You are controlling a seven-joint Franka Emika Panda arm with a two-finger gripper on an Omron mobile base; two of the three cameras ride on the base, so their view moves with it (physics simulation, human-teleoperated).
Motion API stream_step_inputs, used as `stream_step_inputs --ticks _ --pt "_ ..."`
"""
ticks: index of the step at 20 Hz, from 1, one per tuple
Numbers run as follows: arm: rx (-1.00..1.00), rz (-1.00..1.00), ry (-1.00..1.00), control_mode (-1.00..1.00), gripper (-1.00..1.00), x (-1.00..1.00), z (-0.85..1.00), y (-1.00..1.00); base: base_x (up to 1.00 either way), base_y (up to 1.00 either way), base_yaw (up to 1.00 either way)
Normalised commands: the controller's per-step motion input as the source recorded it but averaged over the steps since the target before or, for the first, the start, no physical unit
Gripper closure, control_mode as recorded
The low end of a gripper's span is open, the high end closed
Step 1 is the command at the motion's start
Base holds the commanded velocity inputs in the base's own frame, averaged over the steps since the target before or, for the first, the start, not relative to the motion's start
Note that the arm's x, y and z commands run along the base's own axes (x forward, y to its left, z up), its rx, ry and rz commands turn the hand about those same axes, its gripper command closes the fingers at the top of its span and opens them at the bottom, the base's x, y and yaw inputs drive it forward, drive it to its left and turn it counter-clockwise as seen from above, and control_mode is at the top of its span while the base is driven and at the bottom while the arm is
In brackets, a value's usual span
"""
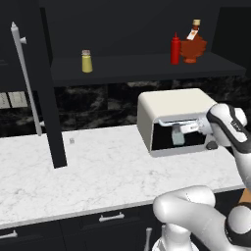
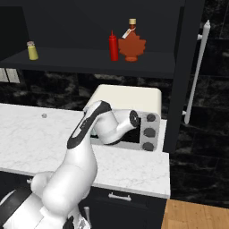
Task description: Put the shaker and condiment bottle from the counter next to their counterparts in the cabinet.
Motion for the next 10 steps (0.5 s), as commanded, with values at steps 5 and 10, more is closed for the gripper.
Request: stream_step_inputs --ticks 5,10 --pt "0.00 -0.01 0.16 -1.00 1.00 -0.41 0.74 0.14 0.00 0.00 0.00" --pt "0.00 -0.02 0.07 -1.00 1.00 -0.52 0.74 0.12 0.00 0.00 0.00"
